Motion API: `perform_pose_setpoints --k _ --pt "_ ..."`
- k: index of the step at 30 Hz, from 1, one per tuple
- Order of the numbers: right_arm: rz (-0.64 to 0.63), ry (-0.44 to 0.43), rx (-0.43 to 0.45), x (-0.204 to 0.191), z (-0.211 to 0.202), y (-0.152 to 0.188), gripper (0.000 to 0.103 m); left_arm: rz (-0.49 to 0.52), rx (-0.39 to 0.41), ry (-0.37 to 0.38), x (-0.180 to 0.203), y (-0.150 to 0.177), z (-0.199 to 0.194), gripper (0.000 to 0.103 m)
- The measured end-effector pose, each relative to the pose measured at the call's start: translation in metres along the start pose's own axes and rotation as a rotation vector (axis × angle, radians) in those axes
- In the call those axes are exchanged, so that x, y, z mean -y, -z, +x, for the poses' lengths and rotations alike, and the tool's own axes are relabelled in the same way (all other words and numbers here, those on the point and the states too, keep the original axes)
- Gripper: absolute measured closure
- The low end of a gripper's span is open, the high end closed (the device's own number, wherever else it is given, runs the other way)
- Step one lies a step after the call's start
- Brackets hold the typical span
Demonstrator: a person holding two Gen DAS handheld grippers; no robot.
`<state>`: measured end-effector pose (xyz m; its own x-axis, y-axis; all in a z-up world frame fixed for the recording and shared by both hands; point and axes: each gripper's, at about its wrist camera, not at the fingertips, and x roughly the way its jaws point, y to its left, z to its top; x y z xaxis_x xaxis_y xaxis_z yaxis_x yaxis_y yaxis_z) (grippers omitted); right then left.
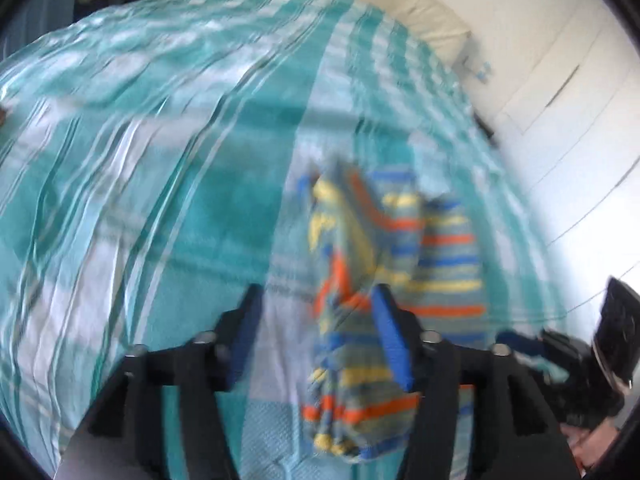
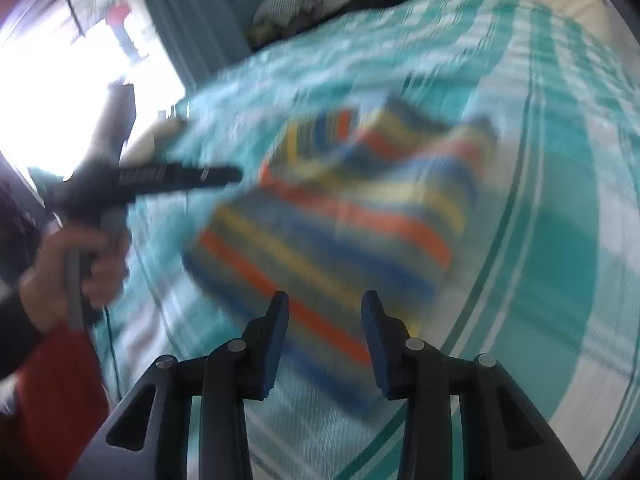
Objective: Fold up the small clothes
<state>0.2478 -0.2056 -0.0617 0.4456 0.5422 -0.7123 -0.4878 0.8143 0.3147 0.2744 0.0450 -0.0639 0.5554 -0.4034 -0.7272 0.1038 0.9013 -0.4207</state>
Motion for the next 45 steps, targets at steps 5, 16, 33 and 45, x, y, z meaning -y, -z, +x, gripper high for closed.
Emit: perform_pose_setpoints --k 5,16,33,45 --pt "-0.018 0.058 0.043 0.033 0.015 -0.076 0.067 0.142 -0.060 0.019 0.032 -0.045 0.055 0.041" --pt "0.098 0.135 0.025 0.051 0.025 -0.075 0.071 0.063 -0.033 0.045 0.004 -0.020 0.009 0.047" --pt "0.248 0.231 0.161 -0.062 -0.102 0.128 0.003 0.167 0.000 -0.323 0.017 0.102 -0.104 0.008" --pt "0.312 0.401 0.074 -0.071 -0.117 0.168 0.003 0.226 0.073 -0.423 0.058 0.131 -0.122 0.005"
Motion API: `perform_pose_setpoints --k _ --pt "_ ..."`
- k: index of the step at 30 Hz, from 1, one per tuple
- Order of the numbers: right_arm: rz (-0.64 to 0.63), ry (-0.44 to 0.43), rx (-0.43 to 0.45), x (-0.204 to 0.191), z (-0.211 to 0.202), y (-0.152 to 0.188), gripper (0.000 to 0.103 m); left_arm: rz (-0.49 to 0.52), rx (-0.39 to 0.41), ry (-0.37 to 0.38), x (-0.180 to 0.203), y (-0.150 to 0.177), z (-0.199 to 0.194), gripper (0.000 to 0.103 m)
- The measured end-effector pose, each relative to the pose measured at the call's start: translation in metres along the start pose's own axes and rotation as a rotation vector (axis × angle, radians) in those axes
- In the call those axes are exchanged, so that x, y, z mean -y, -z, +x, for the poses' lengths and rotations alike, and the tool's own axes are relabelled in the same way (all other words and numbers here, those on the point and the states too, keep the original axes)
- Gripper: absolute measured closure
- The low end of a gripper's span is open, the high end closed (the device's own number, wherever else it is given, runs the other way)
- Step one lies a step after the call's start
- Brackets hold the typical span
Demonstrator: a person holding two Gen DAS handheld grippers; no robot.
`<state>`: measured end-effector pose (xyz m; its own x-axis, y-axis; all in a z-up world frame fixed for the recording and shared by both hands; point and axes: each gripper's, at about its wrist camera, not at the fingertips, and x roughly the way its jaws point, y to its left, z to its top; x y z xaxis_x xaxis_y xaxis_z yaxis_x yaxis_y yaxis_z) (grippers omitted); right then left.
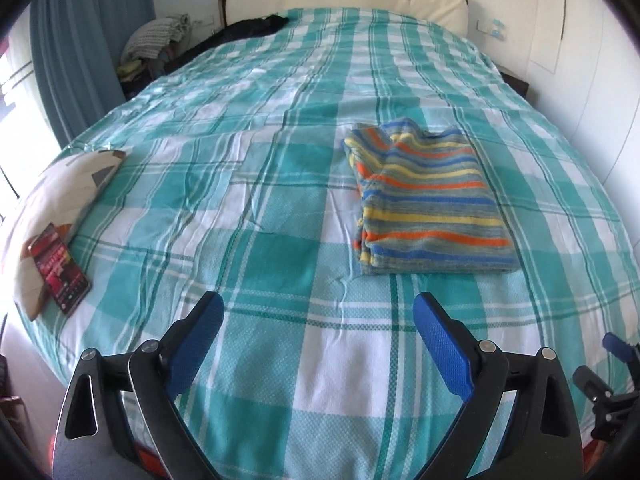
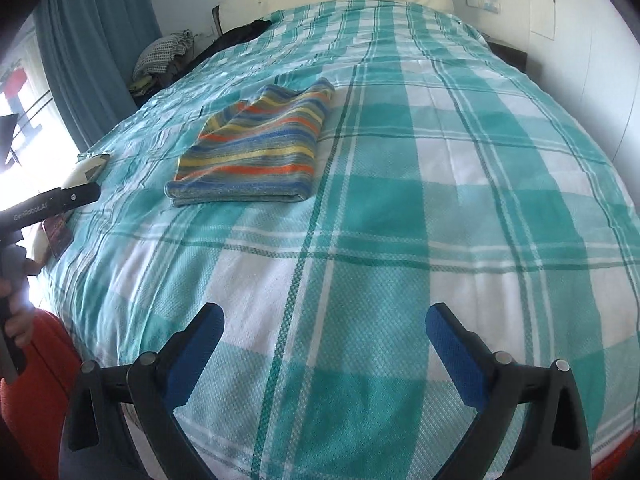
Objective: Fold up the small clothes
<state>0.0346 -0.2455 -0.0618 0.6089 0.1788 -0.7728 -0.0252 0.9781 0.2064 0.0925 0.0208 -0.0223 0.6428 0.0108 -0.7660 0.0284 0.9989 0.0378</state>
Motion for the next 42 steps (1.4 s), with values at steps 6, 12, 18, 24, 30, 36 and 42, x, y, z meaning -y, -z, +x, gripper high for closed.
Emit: perform_pose_setpoints --k 6,12,18,24,30,36,42 --pt "-0.001 -0.045 -0.027 -0.001 0.008 0.013 0.003 -0.030 -0.091 0.137 -0.001 0.030 0.025 0.001" --pt "0.028 -0.091 -0.049 0.012 0.018 0.021 0.003 -0.126 -0.145 0.253 -0.012 0.029 0.044 0.002" --pt "-0.012 0.120 -0.006 0.013 0.018 0.013 0.003 -0.027 -0.067 0.194 0.013 0.042 0.047 0.001" --pt "-0.079 0.199 -0.081 0.008 0.061 0.038 0.000 0.127 -0.084 0.107 0.048 0.079 0.080 0.000" --pt "-0.119 0.215 -0.083 0.006 0.062 0.040 0.000 0.156 -0.108 0.125 0.048 0.078 0.085 0.001" --pt "-0.126 0.227 -0.065 0.005 0.064 0.041 0.000 0.167 -0.110 0.116 0.050 0.080 0.085 0.001" --pt "-0.127 0.228 -0.068 0.003 0.064 0.044 0.000 0.168 -0.109 0.106 0.051 0.081 0.086 0.001"
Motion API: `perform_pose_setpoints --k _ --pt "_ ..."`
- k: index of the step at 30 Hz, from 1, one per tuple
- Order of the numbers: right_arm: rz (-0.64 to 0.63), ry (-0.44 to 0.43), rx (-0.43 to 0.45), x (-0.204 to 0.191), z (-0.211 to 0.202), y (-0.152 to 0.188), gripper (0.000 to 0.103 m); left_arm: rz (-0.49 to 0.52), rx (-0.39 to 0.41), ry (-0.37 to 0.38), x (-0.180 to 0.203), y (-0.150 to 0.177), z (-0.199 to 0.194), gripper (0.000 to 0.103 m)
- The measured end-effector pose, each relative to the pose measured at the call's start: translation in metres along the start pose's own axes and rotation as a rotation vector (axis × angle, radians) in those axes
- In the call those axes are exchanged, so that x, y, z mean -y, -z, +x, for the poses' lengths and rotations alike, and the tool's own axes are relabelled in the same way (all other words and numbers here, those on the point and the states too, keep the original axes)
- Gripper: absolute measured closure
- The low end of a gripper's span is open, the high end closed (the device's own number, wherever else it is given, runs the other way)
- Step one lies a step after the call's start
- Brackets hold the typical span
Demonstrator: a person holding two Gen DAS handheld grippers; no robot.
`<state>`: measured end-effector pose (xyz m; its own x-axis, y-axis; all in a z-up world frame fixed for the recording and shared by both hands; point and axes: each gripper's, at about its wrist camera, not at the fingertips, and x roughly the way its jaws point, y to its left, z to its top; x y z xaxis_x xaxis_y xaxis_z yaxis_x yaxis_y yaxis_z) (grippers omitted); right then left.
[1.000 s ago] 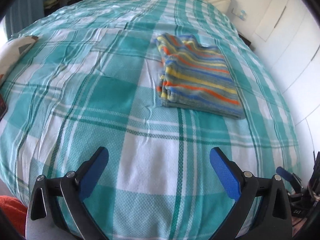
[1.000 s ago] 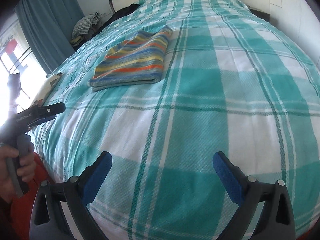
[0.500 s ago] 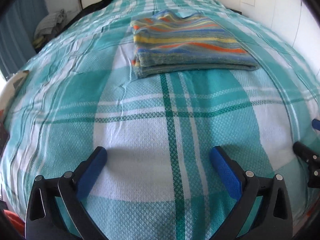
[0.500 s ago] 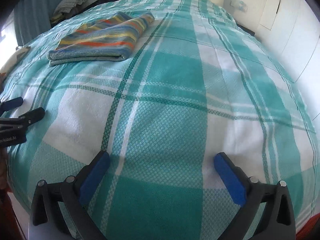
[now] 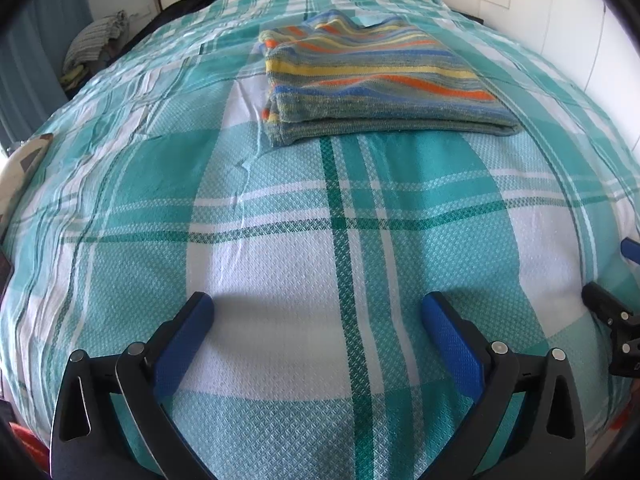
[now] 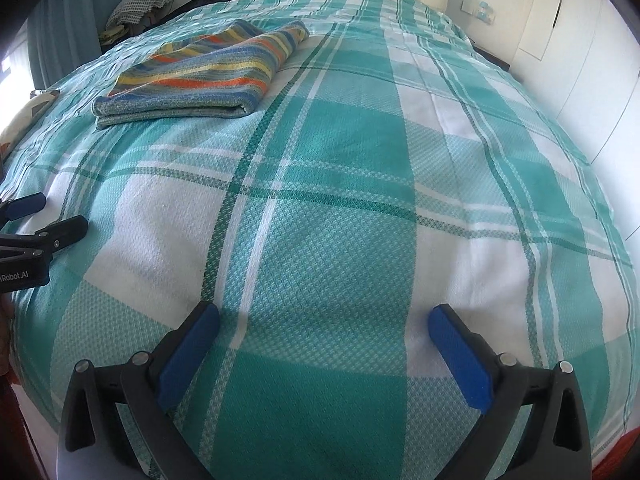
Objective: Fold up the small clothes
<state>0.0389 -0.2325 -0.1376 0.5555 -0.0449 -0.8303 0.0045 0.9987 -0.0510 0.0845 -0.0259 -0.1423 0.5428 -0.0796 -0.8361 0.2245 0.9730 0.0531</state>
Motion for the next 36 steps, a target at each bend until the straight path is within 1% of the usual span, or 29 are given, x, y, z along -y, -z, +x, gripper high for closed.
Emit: perform_pose_setpoints --k 13,15,17,18,19,20,21,22,23,25,26,27,28,29,31,32,33,34,35,36 --pt "-0.002 0.000 -0.008 0.000 0.001 -0.001 0.000 0.000 -0.002 -0.006 0.001 0.000 0.001 0.001" --pt "-0.003 0.000 -0.011 0.000 0.002 -0.001 0.000 -0.003 -0.012 -0.001 0.000 -0.001 0.001 0.001" --pt "-0.001 -0.003 -0.019 0.000 0.002 -0.002 0.000 -0.014 -0.066 0.044 -0.006 -0.009 -0.002 0.001" --pt "0.002 -0.007 -0.026 0.001 0.002 -0.003 0.000 -0.024 -0.102 0.084 -0.012 -0.015 -0.003 0.001" --pt "0.007 -0.020 -0.042 0.003 0.001 -0.006 0.000 -0.054 -0.118 0.147 -0.024 -0.025 -0.008 0.001" --pt "0.010 -0.044 -0.070 0.006 -0.001 -0.009 0.000 -0.093 -0.097 0.205 -0.037 -0.034 -0.015 0.001" --pt "0.009 -0.086 -0.105 0.010 -0.003 -0.015 0.000 -0.133 -0.052 0.259 -0.053 -0.047 -0.023 0.001" --pt "0.018 -0.133 -0.119 0.015 -0.007 -0.022 0.000 -0.161 -0.010 0.290 -0.067 -0.060 -0.028 0.001" --pt "0.060 -0.211 -0.083 0.024 -0.014 -0.035 0.001 -0.179 0.022 0.306 -0.079 -0.074 -0.030 0.001" --pt "0.147 -0.320 0.027 0.040 -0.023 -0.066 0.001 -0.190 0.044 0.321 -0.096 -0.111 -0.021 0.001" --pt "0.181 -0.367 0.067 0.047 -0.021 -0.087 0.001 -0.182 0.039 0.338 -0.100 -0.130 -0.009 0.001" --pt "0.216 -0.430 0.086 0.052 -0.014 -0.109 0.001 -0.172 0.025 0.351 -0.102 -0.141 0.002 0.001" --pt "0.245 -0.486 0.094 0.055 -0.004 -0.127 0.001 -0.168 -0.002 0.359 -0.102 -0.155 0.020 0.001" --pt "0.285 -0.558 0.098 0.059 0.015 -0.153 0.001 -0.178 -0.038 0.360 -0.102 -0.167 0.042 0.001" --pt "0.316 -0.618 0.090 0.060 0.047 -0.189 0.001 -0.214 -0.111 0.372 -0.102 -0.181 0.076 0.001" --pt "0.319 -0.651 0.048 0.057 0.073 -0.209 0.001 -0.236 -0.143 0.377 -0.102 -0.186 0.091 0.001" --pt "0.327 -0.659 0.020 0.054 0.089 -0.219 0.007 -0.260 -0.154 0.380 -0.103 -0.189 0.103 0.001" --pt "0.337 -0.669 -0.017 0.049 0.111 -0.230 0.010 -0.269 -0.141 0.376 -0.101 -0.191 0.105 0.001" --pt "0.339 -0.691 -0.044 0.045 0.124 -0.238 0.016 -0.273 -0.117 0.377 -0.098 -0.191 0.106 0.001" --pt "0.344 -0.716 -0.066 0.038 0.138 -0.243 0.029 -0.269 -0.108 0.381 -0.095 -0.193 0.106 0.006"
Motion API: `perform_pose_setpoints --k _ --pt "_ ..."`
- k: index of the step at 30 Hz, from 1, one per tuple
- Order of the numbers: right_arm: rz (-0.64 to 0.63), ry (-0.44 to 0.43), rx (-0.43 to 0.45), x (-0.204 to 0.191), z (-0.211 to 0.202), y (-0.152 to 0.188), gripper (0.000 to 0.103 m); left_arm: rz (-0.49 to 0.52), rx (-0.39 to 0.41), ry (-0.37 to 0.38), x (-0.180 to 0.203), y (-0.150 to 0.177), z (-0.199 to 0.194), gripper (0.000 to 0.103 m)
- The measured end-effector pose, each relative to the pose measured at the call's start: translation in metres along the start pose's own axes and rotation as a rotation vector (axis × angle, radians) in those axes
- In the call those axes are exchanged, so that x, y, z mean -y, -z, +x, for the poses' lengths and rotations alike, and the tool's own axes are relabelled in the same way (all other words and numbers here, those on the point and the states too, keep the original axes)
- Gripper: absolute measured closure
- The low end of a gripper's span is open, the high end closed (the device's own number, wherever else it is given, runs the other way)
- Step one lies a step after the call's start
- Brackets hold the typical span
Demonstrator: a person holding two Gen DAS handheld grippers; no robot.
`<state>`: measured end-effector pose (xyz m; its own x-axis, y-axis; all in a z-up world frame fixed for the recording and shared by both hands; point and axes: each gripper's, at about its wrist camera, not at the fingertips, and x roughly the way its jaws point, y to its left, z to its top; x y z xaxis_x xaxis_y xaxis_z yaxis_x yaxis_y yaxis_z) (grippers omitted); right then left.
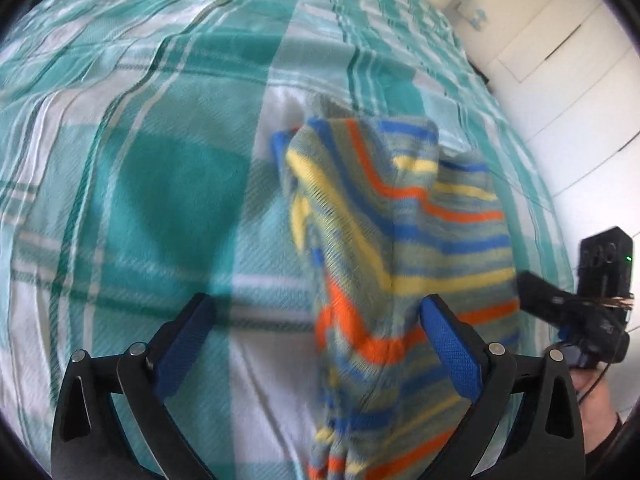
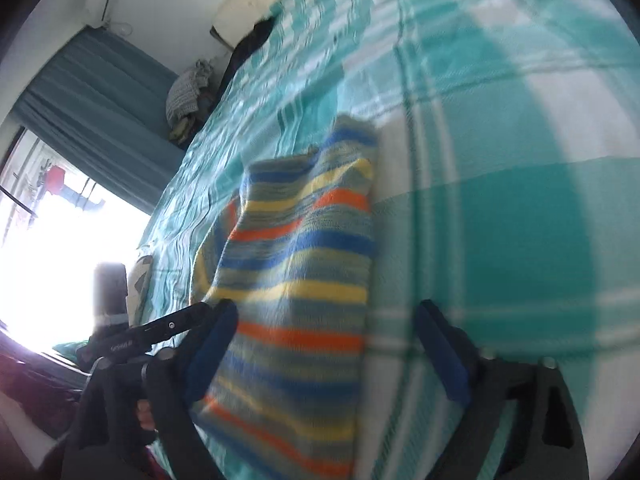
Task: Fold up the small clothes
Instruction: 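Pinch the folded sweater with both grippers and lift it, then fold the sweater over once more with both grippers, release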
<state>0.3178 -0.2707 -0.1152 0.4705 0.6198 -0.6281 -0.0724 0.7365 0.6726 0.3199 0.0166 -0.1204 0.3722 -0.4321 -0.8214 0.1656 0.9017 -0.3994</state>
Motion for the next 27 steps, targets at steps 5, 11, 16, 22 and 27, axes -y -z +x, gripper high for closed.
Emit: perform_pose_setpoints --k 5,11,16,22,27 --pt "-0.207 0.212 -0.002 -0.051 0.036 0.004 0.077 0.114 0.017 -0.107 0.038 0.004 -0.003 0.087" --pt "-0.585 0.309 0.267 -0.155 -0.038 0.039 0.078 0.263 0.255 -0.133 0.079 0.015 -0.106 0.088" --pt "-0.524 0.236 0.363 -0.175 -0.080 0.010 0.074 0.238 0.302 -0.147 0.086 -0.008 -0.131 0.032" --pt "-0.403 0.467 0.250 -0.117 -0.084 0.020 0.006 0.243 0.242 -0.380 0.054 0.069 -0.102 0.018" --pt "-0.462 0.599 0.120 -0.079 -0.106 0.117 0.006 0.291 0.244 -0.480 0.073 0.161 -0.126 0.004"
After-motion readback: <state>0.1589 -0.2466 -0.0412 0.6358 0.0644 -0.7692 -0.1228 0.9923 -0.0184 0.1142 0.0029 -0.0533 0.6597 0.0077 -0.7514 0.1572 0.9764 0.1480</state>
